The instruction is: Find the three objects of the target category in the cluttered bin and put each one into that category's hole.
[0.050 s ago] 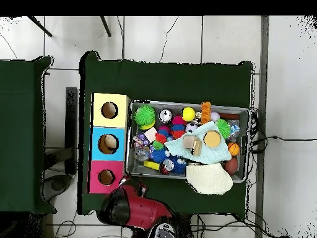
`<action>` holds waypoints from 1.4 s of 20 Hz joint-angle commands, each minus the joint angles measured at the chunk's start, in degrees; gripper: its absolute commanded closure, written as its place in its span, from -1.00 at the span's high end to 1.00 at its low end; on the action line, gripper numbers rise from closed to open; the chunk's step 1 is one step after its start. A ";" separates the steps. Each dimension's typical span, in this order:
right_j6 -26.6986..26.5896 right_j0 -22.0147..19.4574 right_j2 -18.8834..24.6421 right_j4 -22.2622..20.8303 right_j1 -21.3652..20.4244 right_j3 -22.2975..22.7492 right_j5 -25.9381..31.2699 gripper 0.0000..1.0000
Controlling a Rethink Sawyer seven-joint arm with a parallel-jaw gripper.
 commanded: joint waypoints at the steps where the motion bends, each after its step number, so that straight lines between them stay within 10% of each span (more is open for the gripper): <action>1: 11.82 -3.13 5.38 2.44 5.54 -5.00 -1.73 1.00; 28: 7.97 -3.59 3.22 4.34 11.97 -18.43 5.75 1.00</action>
